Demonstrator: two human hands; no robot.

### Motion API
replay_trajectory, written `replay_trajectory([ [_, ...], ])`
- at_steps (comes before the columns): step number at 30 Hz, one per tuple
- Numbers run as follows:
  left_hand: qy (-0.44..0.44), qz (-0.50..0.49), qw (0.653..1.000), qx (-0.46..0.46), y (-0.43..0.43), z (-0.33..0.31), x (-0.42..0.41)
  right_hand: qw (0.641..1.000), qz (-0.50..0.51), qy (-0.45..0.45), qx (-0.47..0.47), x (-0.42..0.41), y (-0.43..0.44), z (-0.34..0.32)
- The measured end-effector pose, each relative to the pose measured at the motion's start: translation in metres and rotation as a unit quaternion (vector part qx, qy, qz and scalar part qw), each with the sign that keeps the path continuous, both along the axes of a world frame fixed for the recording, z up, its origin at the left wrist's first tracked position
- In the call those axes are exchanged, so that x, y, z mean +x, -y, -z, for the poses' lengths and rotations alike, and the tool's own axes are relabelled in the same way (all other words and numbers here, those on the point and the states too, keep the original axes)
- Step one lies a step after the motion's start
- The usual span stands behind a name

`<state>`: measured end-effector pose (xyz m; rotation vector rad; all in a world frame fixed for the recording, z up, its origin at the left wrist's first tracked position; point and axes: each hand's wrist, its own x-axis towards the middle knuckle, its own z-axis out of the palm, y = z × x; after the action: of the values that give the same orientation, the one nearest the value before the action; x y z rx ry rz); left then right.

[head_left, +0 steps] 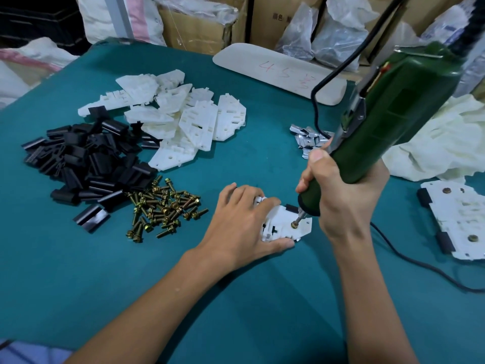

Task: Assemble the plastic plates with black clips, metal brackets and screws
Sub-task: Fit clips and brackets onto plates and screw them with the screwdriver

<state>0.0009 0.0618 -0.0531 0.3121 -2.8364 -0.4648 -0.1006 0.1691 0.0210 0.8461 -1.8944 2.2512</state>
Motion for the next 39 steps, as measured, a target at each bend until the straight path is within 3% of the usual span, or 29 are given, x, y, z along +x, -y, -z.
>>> replay_trajectory([
  [8, -0.009, -0.004, 1.000, 0.006, 0.001, 0.002, -0.001, 1.000, -0.015, 0.009, -0.014, -0.004, -0.001, -0.002],
  [18, -0.024, 0.010, 1.000, 0.004, 0.004, 0.003, -0.001, 0.977, -0.171, 0.114, -0.053, -0.021, -0.012, -0.013],
  [26, -0.046, 0.003, 0.999, 0.012, 0.003, 0.006, -0.001, 0.982, -0.094, 0.158, -0.031, -0.019, -0.031, -0.016],
  [31, -0.049, -0.001, 0.999, 0.020, 0.004, 0.007, 0.001, 0.961, -0.016, 0.210, 0.180, -0.021, -0.065, -0.003],
  [34, -0.061, -0.014, 0.997, 0.038, 0.005, 0.006, 0.003, 0.922, 0.022, 0.208, 0.325, -0.017, -0.080, 0.011],
  [39, -0.115, -0.048, 0.982, 0.139, 0.004, -0.002, 0.007, 0.824, 0.068, 0.103, 0.553, -0.007, -0.089, 0.030],
])
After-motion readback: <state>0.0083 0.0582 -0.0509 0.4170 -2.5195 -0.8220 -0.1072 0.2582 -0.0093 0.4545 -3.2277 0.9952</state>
